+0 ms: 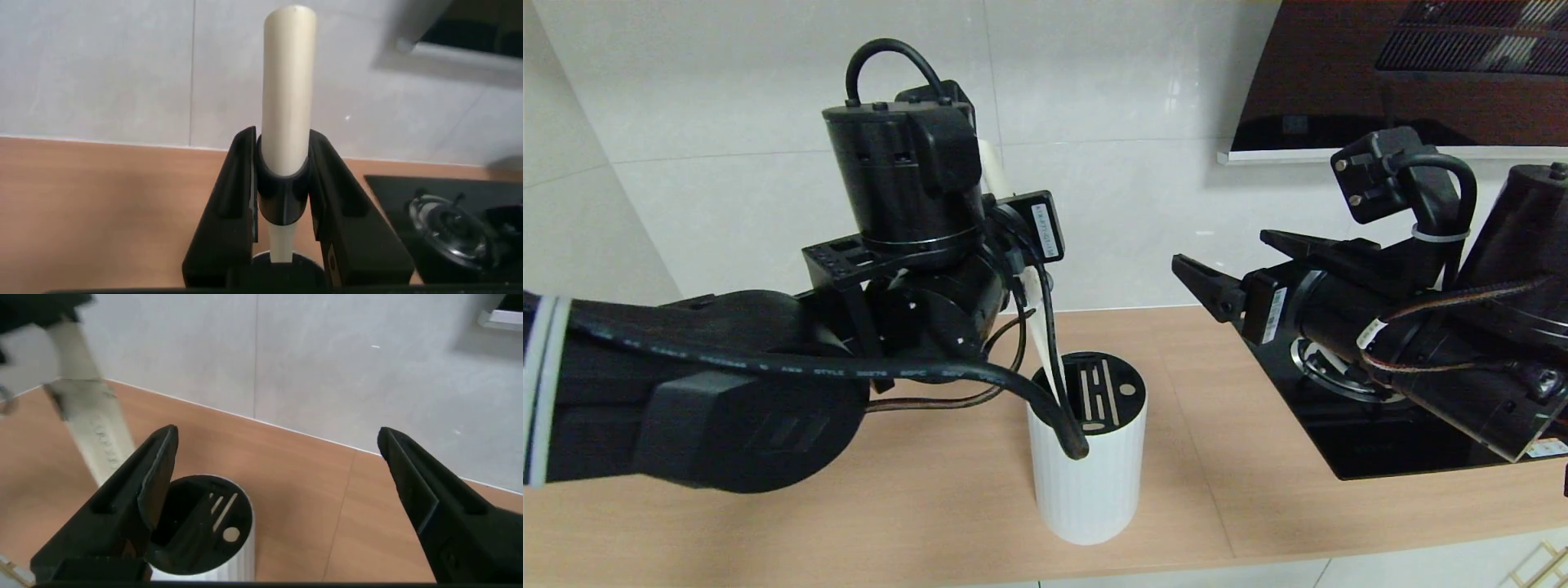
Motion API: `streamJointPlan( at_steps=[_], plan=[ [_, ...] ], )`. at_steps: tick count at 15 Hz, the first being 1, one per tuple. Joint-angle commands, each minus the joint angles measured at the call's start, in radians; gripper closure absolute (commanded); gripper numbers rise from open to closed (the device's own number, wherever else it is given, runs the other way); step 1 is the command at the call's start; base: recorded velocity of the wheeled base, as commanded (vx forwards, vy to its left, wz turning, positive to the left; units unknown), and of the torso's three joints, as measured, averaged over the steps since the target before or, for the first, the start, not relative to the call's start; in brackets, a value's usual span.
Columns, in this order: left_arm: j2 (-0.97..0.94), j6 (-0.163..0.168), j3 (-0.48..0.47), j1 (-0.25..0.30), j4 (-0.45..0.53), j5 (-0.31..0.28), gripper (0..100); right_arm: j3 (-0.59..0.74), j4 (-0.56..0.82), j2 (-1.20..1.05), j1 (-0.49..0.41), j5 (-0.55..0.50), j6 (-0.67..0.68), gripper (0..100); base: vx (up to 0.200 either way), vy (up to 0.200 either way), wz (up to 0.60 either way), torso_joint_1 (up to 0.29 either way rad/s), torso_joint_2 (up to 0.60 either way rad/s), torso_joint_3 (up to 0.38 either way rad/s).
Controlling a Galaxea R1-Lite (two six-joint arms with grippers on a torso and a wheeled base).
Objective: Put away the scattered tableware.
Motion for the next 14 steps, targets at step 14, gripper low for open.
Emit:
streamJointPlan(
  at_steps=[14],
  plan=[
    [0.159, 0.061, 0.010, 0.004, -0.156, 0.043, 100, 0.005, 0.000, 0.006, 0.000, 0.000, -0.014, 0, 0.000, 0.000, 0.00, 0.000, 0.00, 0.000]
  ],
)
